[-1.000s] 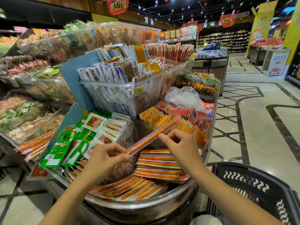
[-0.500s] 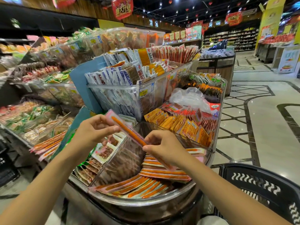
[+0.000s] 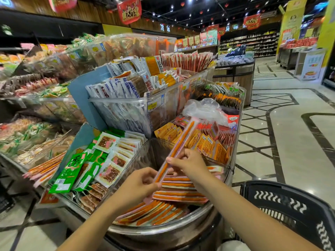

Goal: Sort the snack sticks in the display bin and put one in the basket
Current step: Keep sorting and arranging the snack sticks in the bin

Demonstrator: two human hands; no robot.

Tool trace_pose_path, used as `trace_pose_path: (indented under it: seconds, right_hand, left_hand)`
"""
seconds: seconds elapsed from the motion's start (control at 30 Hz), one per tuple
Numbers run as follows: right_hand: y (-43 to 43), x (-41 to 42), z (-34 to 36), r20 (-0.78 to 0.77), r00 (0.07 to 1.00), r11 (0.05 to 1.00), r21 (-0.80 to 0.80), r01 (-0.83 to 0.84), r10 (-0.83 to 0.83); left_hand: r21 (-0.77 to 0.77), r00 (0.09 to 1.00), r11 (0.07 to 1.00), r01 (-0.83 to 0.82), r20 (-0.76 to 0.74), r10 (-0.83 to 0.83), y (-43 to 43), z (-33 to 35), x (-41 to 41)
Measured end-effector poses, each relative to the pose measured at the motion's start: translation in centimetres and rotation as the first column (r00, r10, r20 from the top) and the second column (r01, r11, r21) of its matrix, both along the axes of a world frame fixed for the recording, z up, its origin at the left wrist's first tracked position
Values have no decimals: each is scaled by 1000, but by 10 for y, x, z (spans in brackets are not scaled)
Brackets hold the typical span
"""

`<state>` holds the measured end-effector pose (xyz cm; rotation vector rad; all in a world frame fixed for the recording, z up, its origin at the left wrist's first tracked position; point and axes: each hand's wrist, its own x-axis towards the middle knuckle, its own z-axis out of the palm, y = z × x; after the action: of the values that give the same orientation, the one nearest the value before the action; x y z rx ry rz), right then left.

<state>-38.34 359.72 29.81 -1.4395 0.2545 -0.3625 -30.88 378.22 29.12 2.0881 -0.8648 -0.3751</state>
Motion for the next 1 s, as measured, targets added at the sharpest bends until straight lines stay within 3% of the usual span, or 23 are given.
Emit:
trace_pose_path:
  seconds: [0.13, 0.27, 0.5, 0.77, 1.0]
  right_hand:
    - [-13, -6, 7, 65, 991, 990, -70, 121, -116]
    - [-30, -8, 12, 124, 968, 968, -97, 230, -218]
    - [-43, -18, -1, 75, 963, 872, -410, 266, -259]
    - [-65, -42, -8, 133, 921, 559, -760, 331, -365]
    - [-79, -50, -16, 39, 942, 347, -924, 162, -334]
  left_hand:
    - [147, 966, 989, -33, 260, -7, 4, -3, 8]
    - [253, 905, 963, -96, 424, -21, 11, -5, 18]
    - [354, 830, 923, -153, 553, -75, 6, -13, 27]
    - [399, 787, 896, -195, 609, -100, -35, -32, 43]
    - [398, 738, 876, -274, 671, -74, -75, -38, 60]
